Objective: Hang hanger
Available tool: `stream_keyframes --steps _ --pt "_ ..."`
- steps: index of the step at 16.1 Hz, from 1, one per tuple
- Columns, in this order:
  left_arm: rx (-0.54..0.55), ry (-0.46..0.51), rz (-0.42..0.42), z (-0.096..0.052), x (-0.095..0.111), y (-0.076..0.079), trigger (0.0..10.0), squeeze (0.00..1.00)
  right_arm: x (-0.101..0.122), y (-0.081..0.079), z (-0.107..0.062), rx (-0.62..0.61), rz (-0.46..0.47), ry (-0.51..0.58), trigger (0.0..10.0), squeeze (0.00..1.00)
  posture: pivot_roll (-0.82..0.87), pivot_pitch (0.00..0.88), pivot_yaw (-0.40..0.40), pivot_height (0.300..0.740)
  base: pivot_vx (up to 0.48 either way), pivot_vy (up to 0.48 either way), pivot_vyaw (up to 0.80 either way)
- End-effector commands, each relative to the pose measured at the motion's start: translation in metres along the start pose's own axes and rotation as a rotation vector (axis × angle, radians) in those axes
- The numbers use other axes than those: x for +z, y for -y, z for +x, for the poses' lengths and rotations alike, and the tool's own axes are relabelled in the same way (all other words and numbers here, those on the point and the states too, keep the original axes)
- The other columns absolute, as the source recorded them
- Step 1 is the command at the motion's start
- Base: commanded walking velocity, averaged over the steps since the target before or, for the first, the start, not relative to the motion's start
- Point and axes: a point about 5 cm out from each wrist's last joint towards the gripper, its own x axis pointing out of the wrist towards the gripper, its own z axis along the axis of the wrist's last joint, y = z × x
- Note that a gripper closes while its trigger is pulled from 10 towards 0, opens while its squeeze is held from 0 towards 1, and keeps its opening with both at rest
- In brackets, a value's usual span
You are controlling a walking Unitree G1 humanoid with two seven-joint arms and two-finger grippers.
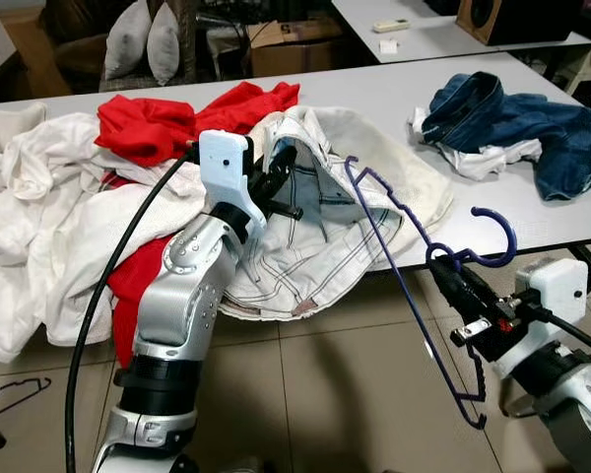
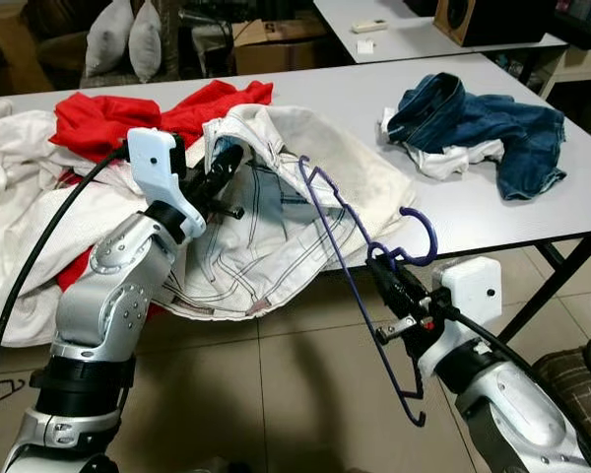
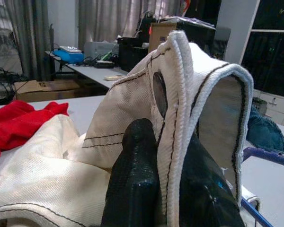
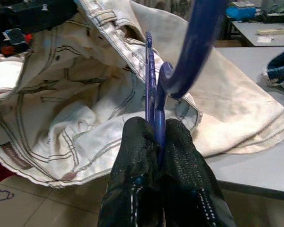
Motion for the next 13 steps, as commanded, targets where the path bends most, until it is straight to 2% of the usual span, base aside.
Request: stream_keyframes --steps 1,3,13 --pt "-0.01 0.042 0.011 0.0018 0.0119 0.0031 10.0 0.0 0.0017 -0.0001 -0.002 0.011 -0.004 -0.001 10.0 0.0 -0.06 0.0 0.077 0.74 0.0 0.0 0.0" --pt "-0.014 0.034 0.01 0.0016 0.0118 0.0035 10.0 0.0 0.0015 0.0016 -0.0028 0.008 -0.006 -0.003 10.0 0.0 -0.06 0.0 0.078 0.74 0.0 0.0 0.0" --pt "-0.006 0.005 0.022 -0.0009 0.0078 0.0026 10.0 0.0 0.003 0.0047 -0.0026 0.009 -0.017 -0.005 10.0 0.0 -0.05 0.0 0.07 0.74 -0.325 0.0 0.0"
